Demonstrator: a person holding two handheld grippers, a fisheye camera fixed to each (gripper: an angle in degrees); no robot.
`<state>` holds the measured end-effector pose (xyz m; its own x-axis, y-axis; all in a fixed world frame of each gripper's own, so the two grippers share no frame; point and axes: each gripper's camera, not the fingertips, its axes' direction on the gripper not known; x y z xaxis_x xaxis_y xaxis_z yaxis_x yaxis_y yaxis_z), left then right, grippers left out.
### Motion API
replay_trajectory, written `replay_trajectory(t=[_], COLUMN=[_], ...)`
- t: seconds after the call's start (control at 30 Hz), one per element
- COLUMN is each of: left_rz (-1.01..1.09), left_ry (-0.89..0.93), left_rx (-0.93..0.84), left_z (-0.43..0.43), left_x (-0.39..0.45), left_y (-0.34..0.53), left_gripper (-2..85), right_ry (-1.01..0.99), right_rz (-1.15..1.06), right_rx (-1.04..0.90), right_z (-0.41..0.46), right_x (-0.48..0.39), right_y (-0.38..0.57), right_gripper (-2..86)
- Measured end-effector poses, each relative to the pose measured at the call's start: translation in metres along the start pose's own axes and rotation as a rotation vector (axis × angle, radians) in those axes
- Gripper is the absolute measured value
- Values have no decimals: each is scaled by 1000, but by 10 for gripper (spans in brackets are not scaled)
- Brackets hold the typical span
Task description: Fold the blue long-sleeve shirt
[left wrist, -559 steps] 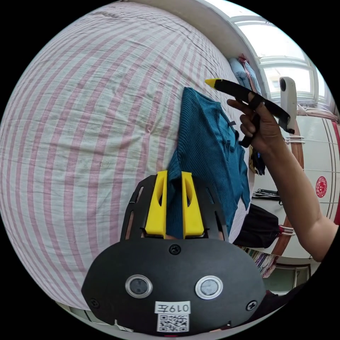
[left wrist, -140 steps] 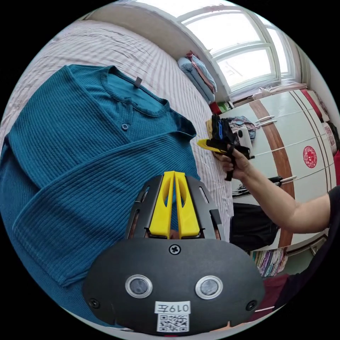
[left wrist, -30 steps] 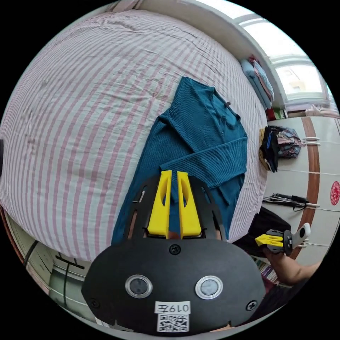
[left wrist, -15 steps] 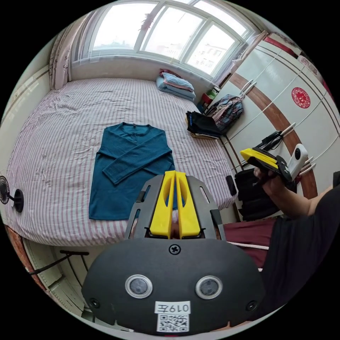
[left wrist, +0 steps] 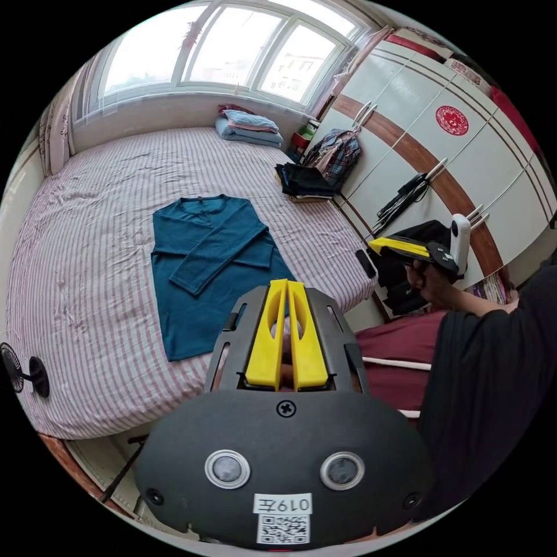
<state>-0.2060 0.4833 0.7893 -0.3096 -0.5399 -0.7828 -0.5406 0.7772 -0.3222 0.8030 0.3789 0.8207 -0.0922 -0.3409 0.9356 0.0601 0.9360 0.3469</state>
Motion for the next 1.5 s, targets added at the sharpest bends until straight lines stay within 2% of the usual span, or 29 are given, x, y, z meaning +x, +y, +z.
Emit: replay_trajectory(t=[0.07,0.2,0.4,0.57,0.73,0.83,1.0,1.1,1.17,1.23,1.3,1.43,1.5], left_rz=[-1,77,103,28,-55,-81,-122,-204,-232,-208,-173,-176,-209], left_ry=[-7,-47,-70,-151,-221,-225,-250,-192,-144,-171,-184,-171,-163], left_rx=[-49,-144,-320,-391,-434,-491,-510,-455,-404,-363,-359,-402,-400], left_z=[2,4,37,76,119,148,180,192,196,201,207,222,225], left_x=[-16,-45,-69,-83,-98,-105,-114,-131,-142,-151,-156,-171,-179], left_y=[4,12,15,15,13,12,12,11,9,7,10,21,24], left_gripper=[5,4,6,7,7,6,5,5,6,5,5,5,5], right_ry=[95,132,194,282,332,341,247,180,180,200,252,282,360], right_rz=[91,205,240,316,278,252,263,313,278,182,-38,-248,-404], right_rx=[-34,-115,-260,-352,-428,-478,-549,-590,-608,-621,-631,-608,-611], right_z=[17,55,89,124,172,205,252,281,299,315,336,358,376], right_x=[-23,-77,-120,-110,-91,-83,-66,-50,-47,-51,-70,-90,-104], right_y=[-5,-25,-28,-18,-24,-31,-33,-27,-23,-19,-12,2,13], right_gripper=[-9,-10,-9,-5,23,-2,-6,4,41,63,81,84,83])
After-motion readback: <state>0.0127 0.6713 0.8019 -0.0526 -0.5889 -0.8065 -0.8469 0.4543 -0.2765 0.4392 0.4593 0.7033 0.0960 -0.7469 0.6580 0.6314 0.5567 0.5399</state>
